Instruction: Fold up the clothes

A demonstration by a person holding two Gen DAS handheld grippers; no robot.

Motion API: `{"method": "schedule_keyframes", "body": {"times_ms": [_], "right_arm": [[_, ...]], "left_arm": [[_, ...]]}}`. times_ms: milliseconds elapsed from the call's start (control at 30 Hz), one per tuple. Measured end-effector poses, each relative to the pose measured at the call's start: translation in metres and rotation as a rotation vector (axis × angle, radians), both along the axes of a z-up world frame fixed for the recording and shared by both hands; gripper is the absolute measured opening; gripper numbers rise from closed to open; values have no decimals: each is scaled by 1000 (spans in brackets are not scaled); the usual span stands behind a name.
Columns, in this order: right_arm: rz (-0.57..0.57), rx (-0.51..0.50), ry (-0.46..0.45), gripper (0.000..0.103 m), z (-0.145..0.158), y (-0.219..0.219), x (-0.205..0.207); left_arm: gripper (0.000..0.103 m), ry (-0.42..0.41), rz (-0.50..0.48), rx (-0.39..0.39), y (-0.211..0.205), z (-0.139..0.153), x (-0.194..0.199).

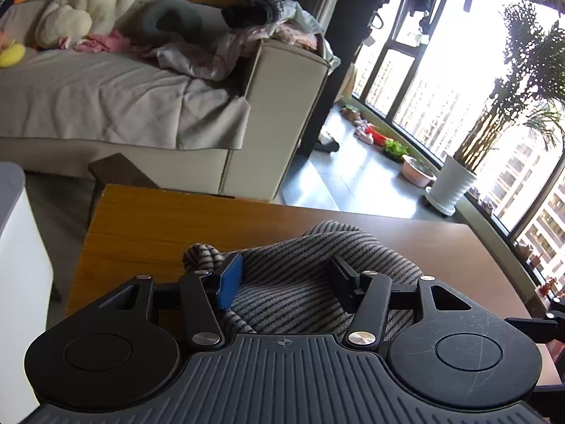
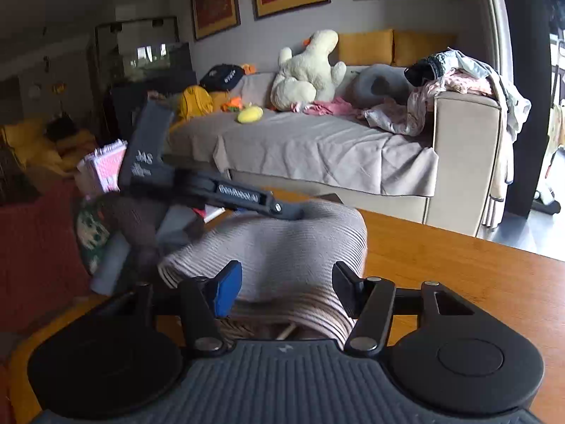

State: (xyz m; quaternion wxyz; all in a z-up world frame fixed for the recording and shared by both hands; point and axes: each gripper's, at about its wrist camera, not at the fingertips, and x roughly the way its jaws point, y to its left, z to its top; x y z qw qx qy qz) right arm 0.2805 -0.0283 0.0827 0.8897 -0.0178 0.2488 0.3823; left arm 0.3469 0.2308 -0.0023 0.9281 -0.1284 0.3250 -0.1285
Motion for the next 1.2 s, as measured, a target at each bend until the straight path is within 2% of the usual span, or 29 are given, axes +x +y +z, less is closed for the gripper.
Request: {"method": "schedule_keyframes", "body": {"times_ms": [67, 133, 233, 267, 300, 367, 433, 500, 533, 567, 667, 700, 767, 800, 833, 867, 967, 1067, 1100, 1200], "right_arm": [[58, 46, -16, 57, 9, 11, -4], [105, 27, -12, 57, 4, 31, -7], [127, -131, 35, 57, -36, 62, -8], [129, -153, 1, 57, -45, 65, -14], [128, -141, -10, 57, -43, 62, -18], [119, -97, 26, 58, -30, 51, -20], [85, -38, 45, 64, -15, 32, -19], [0, 7, 39, 86, -5, 7, -11], [-48, 27, 57, 87, -5, -5, -3], [-96, 48, 74, 87, -5, -18, 5], [-192, 129, 229, 87, -28, -40, 35], [-206, 155, 285, 87, -39, -43, 42], [-221, 208, 400, 87, -62, -44, 53], [-215, 253, 445, 81, -70, -43, 55], [-193, 294, 474, 70, -72, -41, 55], [-180, 307, 470, 61, -68, -38, 53], [-130, 277, 354, 57, -43, -31, 48], [-167, 150, 330, 57, -45, -21, 53], [-182, 116, 328, 59, -53, -20, 55], [-225, 142, 346, 73, -65, -27, 53]], "left_arm": [[60, 2, -16, 11, 0, 0, 0], [60, 2, -32, 17, 0, 0, 0], [60, 5, -35, 15, 2, 1, -1], [60, 1, -32, 24, 1, 2, -3], [60, -7, -26, 40, -2, 4, -6], [60, -23, -15, 74, -7, 8, -11], [60, -40, 20, 47, -7, 18, -30], [69, -59, 64, -1, -5, 29, -54], [81, -68, 87, -26, -4, 34, -67], [87, -72, 104, -55, -3, 38, -78], [88, -29, 74, -163, -11, 28, -103], [88, -14, 60, -173, -16, 22, -108], [88, 4, 41, -135, -26, 12, -111], [87, -2, 44, -126, -26, 10, -110], [84, -7, 46, -117, -26, 9, -109], [81, -13, 49, -108, -26, 7, -108], [73, -29, 57, -80, -26, 3, -105], [67, -45, 65, -53, -26, -2, -102], [67, -51, 67, -44, -26, -3, -101], [68, -52, 111, -9, -37, -2, -116]]}}
